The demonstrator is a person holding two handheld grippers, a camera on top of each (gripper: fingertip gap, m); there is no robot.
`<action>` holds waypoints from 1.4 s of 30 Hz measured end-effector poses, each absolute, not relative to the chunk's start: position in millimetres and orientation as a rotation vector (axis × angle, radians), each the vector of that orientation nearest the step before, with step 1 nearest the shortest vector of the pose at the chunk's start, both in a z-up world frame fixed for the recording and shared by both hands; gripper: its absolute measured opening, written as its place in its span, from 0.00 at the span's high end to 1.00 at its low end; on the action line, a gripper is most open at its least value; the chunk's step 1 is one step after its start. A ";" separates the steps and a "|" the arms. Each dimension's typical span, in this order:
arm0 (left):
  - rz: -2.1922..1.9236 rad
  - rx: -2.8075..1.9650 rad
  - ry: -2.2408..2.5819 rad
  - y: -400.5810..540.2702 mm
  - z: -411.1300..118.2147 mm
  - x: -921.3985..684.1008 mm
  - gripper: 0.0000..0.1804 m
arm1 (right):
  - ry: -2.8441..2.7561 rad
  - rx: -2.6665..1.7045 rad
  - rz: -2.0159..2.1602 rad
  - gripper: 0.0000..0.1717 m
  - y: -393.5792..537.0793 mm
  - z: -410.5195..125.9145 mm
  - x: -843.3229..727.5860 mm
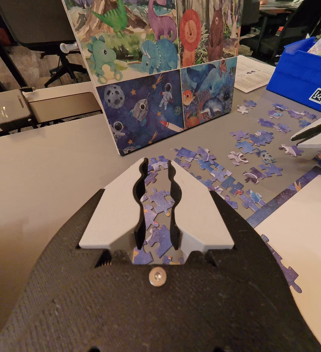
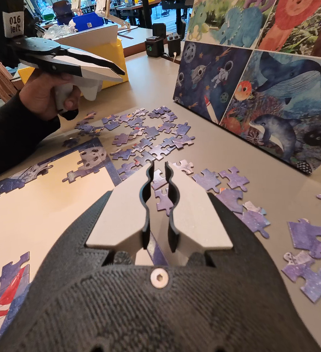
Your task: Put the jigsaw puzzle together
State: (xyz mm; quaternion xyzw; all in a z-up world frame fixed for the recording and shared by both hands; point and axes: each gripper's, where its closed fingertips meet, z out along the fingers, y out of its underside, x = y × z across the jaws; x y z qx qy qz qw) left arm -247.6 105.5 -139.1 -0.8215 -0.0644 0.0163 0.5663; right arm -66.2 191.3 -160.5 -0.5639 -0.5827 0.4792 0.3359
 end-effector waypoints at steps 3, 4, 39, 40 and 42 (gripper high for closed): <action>0.039 -1.932 -0.151 105.6 -139.4 -247.4 0.90 | -1.529 -1.469 1.238 0.95 190.6 -161.7 -66.6; 0.038 -1.933 -0.150 105.7 -139.6 -247.4 0.90 | -1.532 -1.468 1.233 0.95 190.3 -162.1 -66.8; 0.036 -1.935 -0.146 105.6 -139.8 -246.7 0.90 | -1.436 -1.442 1.171 0.96 210.2 -147.7 -59.6; 0.036 -1.936 -0.146 105.7 -140.0 -246.6 0.90 | -1.441 -1.442 1.166 0.96 209.7 -148.5 -59.9; 0.037 -1.937 -0.145 105.7 -140.2 -246.6 0.90 | -1.452 -1.441 1.152 0.96 209.0 -150.0 -60.4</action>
